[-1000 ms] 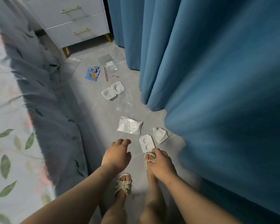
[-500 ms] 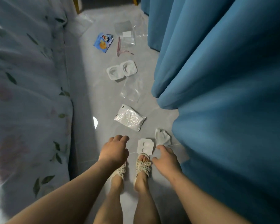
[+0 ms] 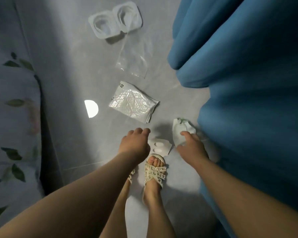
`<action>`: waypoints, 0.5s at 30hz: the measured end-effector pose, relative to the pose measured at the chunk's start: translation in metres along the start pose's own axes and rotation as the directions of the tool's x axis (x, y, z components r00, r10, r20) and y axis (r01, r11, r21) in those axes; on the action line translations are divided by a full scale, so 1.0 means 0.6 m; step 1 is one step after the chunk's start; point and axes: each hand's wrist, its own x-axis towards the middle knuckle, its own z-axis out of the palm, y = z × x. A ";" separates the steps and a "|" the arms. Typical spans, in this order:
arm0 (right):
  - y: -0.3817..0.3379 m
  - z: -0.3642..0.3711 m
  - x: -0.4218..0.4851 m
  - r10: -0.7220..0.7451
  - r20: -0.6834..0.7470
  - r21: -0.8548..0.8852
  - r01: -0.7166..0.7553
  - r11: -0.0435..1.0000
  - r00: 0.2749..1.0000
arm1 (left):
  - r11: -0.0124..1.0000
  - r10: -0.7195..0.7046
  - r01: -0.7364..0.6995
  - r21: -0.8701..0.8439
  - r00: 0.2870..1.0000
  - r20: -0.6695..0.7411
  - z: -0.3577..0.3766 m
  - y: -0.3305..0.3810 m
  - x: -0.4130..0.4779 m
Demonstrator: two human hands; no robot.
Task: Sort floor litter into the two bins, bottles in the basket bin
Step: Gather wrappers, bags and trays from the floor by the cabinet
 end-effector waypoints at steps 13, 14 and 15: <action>0.065 0.125 0.155 0.024 0.112 -0.147 -0.008 0.989 0.993 | 0.985 0.169 -0.170 0.023 0.985 0.045 0.167 -0.027 0.152; 0.067 0.133 0.157 0.005 0.110 -0.151 0.011 0.988 0.994 | 0.985 0.170 -0.170 0.011 0.985 0.031 0.168 -0.027 0.158; 0.068 0.139 0.159 -0.017 0.108 -0.157 0.034 0.987 0.994 | 0.986 0.169 -0.169 0.003 0.985 0.027 0.168 -0.028 0.164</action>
